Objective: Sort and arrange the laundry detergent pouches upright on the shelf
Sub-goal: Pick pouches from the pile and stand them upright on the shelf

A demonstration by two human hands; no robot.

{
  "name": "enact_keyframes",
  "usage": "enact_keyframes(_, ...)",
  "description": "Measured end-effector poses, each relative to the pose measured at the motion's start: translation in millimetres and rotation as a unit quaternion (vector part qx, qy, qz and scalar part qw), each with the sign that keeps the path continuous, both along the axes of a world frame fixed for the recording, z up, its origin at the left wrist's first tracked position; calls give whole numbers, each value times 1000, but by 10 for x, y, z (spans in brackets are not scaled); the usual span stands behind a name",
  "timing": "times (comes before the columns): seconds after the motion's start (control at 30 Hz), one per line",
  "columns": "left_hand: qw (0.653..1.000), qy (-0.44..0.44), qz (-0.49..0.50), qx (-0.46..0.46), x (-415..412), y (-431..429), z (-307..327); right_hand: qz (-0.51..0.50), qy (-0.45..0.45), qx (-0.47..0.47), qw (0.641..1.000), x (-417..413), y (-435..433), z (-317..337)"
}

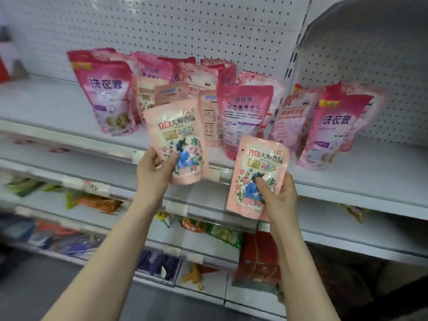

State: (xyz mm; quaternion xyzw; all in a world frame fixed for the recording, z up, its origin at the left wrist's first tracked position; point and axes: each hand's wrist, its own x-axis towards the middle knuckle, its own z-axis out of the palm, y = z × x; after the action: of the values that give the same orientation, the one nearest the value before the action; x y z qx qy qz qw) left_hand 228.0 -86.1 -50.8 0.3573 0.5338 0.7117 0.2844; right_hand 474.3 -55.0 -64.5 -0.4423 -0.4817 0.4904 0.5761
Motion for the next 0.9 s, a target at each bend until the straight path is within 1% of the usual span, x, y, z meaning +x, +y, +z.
enact_keyframes(0.1,998,-27,22,-46,-76,-325,-260,46,-19,-2,999,-236,16,-100)
enact_keyframes(0.23,996,-13,49,-76,-253,-632,-522,107,-42,-3,993,-580,-1,-253)
enact_keyframes(0.47,993,-38,82,-81,-812,-943,-662,187,-69,-15,980,-1356,-76,-317)
enact_keyframes(0.63,990,-50,104,-78,-1603,-987,-729,198,-86,-10,976,-2159,-54,-305)
enact_keyframes(0.9,990,-32,108,-82,-3308,-1027,-598,193,-69,14,979,-3796,-136,-145)
